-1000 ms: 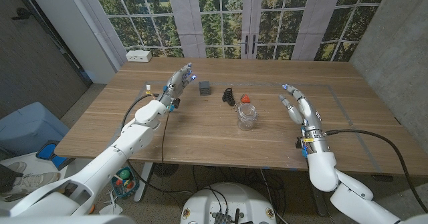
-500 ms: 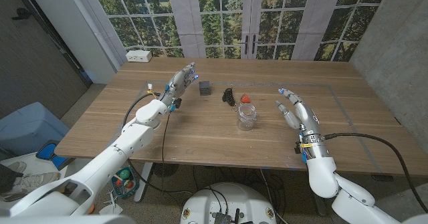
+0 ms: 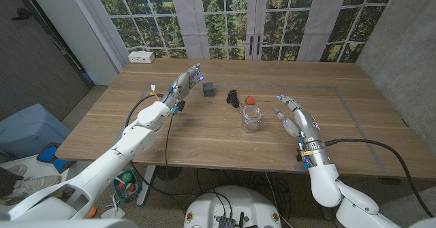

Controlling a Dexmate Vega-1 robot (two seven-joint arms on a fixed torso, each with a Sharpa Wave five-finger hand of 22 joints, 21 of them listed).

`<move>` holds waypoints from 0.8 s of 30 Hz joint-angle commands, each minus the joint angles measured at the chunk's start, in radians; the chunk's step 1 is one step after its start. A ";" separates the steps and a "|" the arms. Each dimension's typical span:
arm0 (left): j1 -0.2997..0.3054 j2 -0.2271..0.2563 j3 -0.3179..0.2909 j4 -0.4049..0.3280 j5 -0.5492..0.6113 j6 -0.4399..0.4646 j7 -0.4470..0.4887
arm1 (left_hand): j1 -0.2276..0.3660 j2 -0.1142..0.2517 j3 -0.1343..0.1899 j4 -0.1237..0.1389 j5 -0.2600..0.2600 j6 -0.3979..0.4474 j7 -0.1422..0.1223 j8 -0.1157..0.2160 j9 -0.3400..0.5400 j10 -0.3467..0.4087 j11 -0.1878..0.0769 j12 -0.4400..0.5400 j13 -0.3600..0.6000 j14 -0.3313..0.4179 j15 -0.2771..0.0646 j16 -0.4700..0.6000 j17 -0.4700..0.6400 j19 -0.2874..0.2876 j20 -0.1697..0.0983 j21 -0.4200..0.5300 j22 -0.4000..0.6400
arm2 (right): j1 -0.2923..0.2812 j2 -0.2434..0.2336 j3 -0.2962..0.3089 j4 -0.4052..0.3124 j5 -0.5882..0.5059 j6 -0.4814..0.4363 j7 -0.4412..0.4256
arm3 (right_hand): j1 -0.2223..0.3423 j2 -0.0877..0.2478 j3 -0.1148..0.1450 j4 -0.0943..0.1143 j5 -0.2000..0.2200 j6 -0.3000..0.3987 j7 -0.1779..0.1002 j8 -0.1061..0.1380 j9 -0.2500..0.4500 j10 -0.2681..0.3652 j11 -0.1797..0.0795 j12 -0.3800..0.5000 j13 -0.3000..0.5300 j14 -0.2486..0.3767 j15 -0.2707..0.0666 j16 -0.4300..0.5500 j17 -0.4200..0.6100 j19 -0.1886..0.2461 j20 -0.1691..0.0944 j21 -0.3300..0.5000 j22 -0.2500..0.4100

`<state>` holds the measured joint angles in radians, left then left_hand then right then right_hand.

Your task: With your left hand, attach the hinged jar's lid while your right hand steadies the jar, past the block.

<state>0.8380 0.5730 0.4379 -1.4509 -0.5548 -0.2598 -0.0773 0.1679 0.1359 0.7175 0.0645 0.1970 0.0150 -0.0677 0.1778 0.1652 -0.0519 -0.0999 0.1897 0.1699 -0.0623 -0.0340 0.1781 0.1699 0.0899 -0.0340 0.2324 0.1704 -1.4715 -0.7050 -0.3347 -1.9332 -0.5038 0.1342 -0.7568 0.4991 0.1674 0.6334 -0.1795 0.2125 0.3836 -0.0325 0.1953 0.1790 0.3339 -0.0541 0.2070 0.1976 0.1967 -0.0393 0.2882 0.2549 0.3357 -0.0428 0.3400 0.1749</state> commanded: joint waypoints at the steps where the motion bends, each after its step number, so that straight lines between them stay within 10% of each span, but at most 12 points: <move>1: 0.014 0.022 -0.001 -0.025 0.011 -0.003 -0.003 | 0.011 0.059 0.004 -0.003 0.005 0.008 -0.004 0.005 0.004 0.010 -0.001 0.004 0.002 0.006 -0.079 0.009 0.003 0.011 -0.067 -0.002 0.004 | 0.027 -0.013 -0.058 -0.011 -0.064 -0.063 0.016 | 0.018 0.005 0.006 -0.004 0.006 -0.004 -0.010 -0.008 0.003 -0.002 -0.012 -0.004 0.003 -0.001 -0.089 -0.004 -0.001 0.003 -0.014 -0.005 0.001; 24: 0.025 0.037 -0.009 -0.019 -0.004 -0.021 -0.037 | 0.014 0.059 0.006 -0.003 0.005 0.010 -0.003 0.003 0.004 0.012 0.001 0.002 0.002 0.010 -0.080 0.008 0.003 0.015 -0.068 -0.007 0.005 | 0.080 -0.031 -0.158 -0.033 -0.114 -0.180 0.068 | 0.055 -0.016 -0.002 -0.008 0.015 0.008 -0.036 0.000 0.003 0.018 -0.045 0.001 0.002 -0.009 -0.103 -0.013 -0.012 0.002 -0.010 -0.017 0.001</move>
<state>0.8579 0.6036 0.4314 -1.4723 -0.5514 -0.2720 -0.0990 0.1678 0.1358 0.7176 0.0645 0.1970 0.0164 -0.0661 0.1778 0.1652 -0.0466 -0.0945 0.1897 0.1699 -0.0587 -0.0376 0.1780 0.1699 0.0989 -0.0358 0.2325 0.1704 -1.4136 -0.7299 -0.4456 -1.9600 -0.5898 0.0097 -0.7081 0.5419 0.1509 0.6319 -0.1864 0.2221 0.3875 -0.0615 0.1884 0.1790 0.3450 -0.0902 0.2033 0.1975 0.1929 -0.0355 0.2772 0.2412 0.3356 -0.0428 0.3245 0.1747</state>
